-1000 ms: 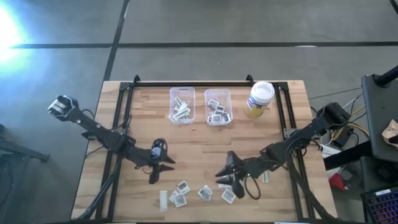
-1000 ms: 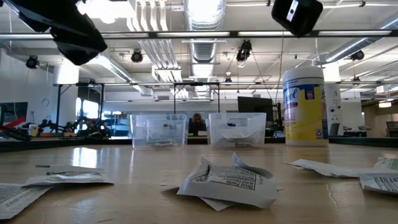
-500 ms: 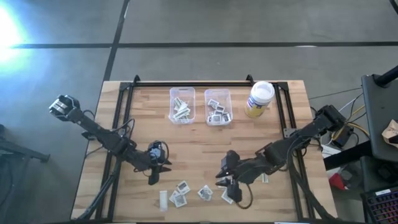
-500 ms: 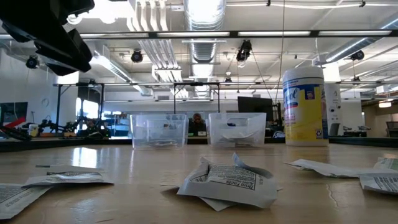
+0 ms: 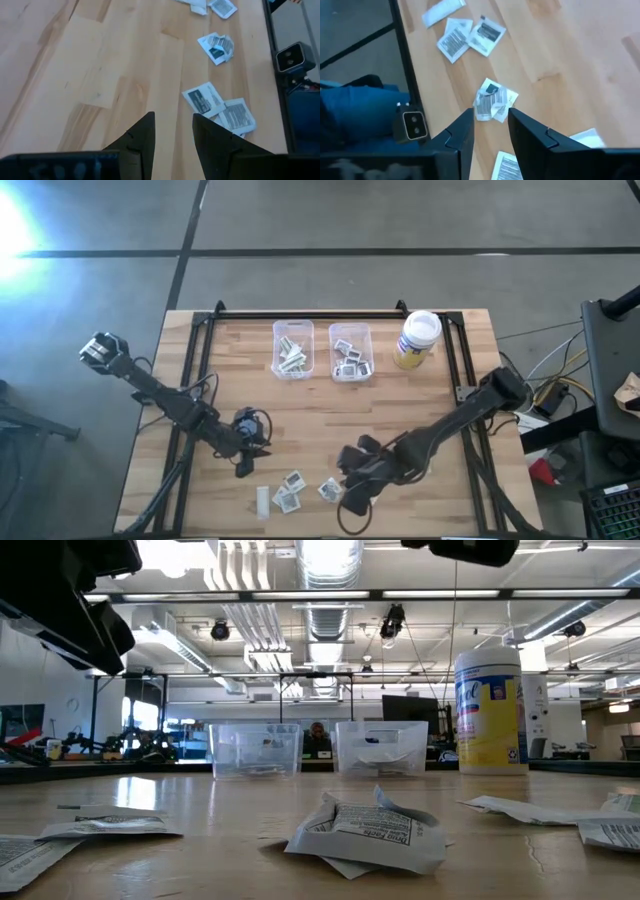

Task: Pick & Place First Aid Supplies
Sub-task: Put the gray towelette pack into the right transparent bin

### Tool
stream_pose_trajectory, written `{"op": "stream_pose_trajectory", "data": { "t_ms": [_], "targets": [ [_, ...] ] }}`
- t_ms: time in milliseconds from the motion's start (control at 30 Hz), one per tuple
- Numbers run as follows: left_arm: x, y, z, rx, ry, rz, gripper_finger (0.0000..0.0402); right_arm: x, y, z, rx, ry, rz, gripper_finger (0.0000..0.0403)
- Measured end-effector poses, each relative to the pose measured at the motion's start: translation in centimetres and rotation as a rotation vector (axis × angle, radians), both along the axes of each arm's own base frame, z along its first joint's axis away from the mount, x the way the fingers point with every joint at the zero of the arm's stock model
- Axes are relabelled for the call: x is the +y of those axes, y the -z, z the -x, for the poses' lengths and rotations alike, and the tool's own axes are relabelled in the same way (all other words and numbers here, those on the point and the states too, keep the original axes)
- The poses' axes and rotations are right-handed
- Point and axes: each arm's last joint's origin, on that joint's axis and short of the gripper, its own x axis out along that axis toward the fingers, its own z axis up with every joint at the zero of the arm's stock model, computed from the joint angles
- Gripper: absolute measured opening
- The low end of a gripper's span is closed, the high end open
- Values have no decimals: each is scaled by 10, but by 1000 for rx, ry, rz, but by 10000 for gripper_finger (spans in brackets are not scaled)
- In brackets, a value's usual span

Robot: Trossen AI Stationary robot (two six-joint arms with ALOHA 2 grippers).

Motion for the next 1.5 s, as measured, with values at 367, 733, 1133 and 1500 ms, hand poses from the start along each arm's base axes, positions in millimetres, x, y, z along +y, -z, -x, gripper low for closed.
{"op": "stream_pose_trajectory", "data": {
  "t_ms": [367,733,1133,1500],
  "targets": [
    [0,1,1,11,-12,5,124,11,33,-13,116,64,-74,114],
    [1,1,0,4,-21,2,124,20,63,-31,109,83,-118,110],
    [1,1,0,4,-23,2,124,19,97,-43,141,101,-60,111],
    [1,1,0,2,-27,-2,124,19,105,-45,148,101,-54,102]
  ]
}}
